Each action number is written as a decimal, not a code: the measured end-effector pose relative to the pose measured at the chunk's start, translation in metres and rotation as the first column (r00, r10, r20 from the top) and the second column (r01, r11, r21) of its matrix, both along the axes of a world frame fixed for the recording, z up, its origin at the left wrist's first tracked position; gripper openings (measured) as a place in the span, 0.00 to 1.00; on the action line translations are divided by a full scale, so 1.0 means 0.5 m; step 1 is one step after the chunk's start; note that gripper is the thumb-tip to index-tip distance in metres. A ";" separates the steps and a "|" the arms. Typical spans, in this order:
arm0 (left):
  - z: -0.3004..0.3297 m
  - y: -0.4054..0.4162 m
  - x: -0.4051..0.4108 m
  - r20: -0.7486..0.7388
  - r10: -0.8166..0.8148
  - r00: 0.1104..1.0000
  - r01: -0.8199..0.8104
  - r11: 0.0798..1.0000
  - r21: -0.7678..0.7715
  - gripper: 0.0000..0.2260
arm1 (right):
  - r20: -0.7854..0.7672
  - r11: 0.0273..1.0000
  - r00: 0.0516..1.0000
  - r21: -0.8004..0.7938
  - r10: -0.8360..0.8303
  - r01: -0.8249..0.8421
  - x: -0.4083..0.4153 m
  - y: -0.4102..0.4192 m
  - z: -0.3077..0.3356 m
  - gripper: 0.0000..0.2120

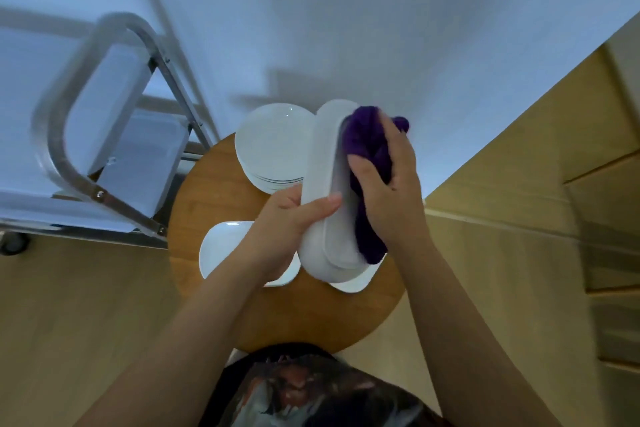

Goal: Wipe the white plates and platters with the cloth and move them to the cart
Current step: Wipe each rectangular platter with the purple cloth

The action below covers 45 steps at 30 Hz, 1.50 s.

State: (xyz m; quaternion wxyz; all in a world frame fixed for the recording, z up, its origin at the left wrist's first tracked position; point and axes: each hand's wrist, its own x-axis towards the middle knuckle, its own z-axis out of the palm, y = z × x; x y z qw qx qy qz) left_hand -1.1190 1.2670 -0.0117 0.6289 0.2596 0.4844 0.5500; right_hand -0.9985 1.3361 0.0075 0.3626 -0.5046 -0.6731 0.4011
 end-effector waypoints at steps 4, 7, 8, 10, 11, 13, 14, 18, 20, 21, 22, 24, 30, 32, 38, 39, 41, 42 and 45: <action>0.029 0.003 -0.022 0.093 0.159 0.983 -0.161 0.987 0.015 0.13 | 0.041 0.981 0.984 0.076 0.174 -0.177 -0.054 -0.042 0.027 0.24; 0.034 -0.016 -0.032 0.139 0.204 0.969 -0.208 0.978 0.012 0.16 | -0.014 0.990 0.991 0.037 0.135 -0.134 -0.059 -0.091 0.020 0.23; 0.033 -0.023 -0.032 0.153 0.205 0.967 -0.208 0.978 -0.001 0.17 | -0.006 0.993 0.994 0.030 0.113 -0.113 -0.055 -0.104 0.014 0.23; 0.034 -0.033 -0.034 0.194 0.205 0.959 -0.205 0.979 -0.023 0.20 | 0.025 0.995 0.995 0.044 0.092 -0.093 -0.045 -0.127 0.001 0.23; 0.034 -0.036 -0.035 0.214 0.211 0.954 -0.210 0.977 -0.027 0.20 | 0.042 0.994 0.996 0.074 0.083 -0.086 -0.041 -0.136 -0.006 0.23; 0.035 -0.042 -0.039 0.234 0.214 0.948 -0.214 0.976 -0.027 0.19 | 0.059 0.985 0.996 0.156 0.060 -0.068 -0.034 -0.148 -0.014 0.22; 0.035 -0.045 -0.039 0.237 0.206 0.949 -0.205 0.978 -0.029 0.17 | 0.062 0.976 0.997 0.208 0.044 -0.056 -0.031 -0.148 -0.017 0.22; 0.036 -0.056 -0.047 0.261 0.173 0.950 -0.160 0.985 -0.071 0.15 | 0.050 0.986 0.996 0.152 -0.070 0.062 -0.010 -0.128 -0.023 0.14; 0.045 -0.051 -0.064 0.252 0.232 0.940 -0.207 0.971 -0.120 0.14 | 0.034 0.976 0.975 0.012 -0.218 0.217 0.010 -0.117 -0.029 0.09; 0.051 -0.047 -0.074 0.250 0.271 0.930 -0.241 0.960 -0.142 0.15 | 0.010 0.958 0.959 -0.030 -0.284 0.284 0.015 -0.117 -0.029 0.08; 0.059 -0.040 -0.083 0.240 0.308 0.921 -0.276 0.948 -0.156 0.15 | -0.023 0.949 0.950 -0.050 -0.313 0.311 0.015 -0.122 -0.024 0.07; 0.075 -0.026 -0.087 0.190 0.346 0.919 -0.313 0.932 -0.181 0.13 | -0.083 0.976 0.973 -0.042 -0.216 0.213 -0.010 -0.140 -0.004 0.08; 0.123 -0.015 -0.073 0.060 0.306 0.950 -0.287 0.933 -0.216 0.05 | 0.266 0.958 0.950 0.189 0.160 -0.215 -0.074 -0.144 0.040 0.35; 0.138 -0.016 -0.078 0.070 0.272 0.960 -0.254 0.947 -0.198 0.07 | 0.290 0.936 0.951 0.293 0.107 -0.195 -0.074 -0.137 0.050 0.31; 0.120 -0.031 -0.128 -0.262 0.214 0.941 -0.248 0.963 -0.104 0.15 | -0.265 0.988 0.955 -0.109 -0.133 0.107 -0.030 -0.098 0.077 0.20; 0.099 -0.037 -0.144 -0.431 0.306 0.849 -0.360 0.932 -0.047 0.17 | -0.376 0.979 0.915 -0.185 -0.149 0.083 -0.019 -0.093 0.080 0.19; 0.072 -0.049 -0.177 -0.531 0.452 0.717 -0.513 0.857 0.036 0.25 | -0.533 0.953 0.832 -0.303 -0.155 -0.016 -0.007 -0.087 0.085 0.18; 0.065 -0.050 -0.192 -0.465 0.476 0.747 -0.533 0.846 0.009 0.27 | -0.548 0.942 0.824 -0.332 -0.143 -0.057 -0.004 -0.086 0.085 0.18; 0.064 -0.050 -0.230 -0.019 0.322 0.946 -0.322 0.936 -0.144 0.27 | -0.537 0.904 0.837 -0.402 -0.104 -0.145 0.003 -0.087 0.082 0.22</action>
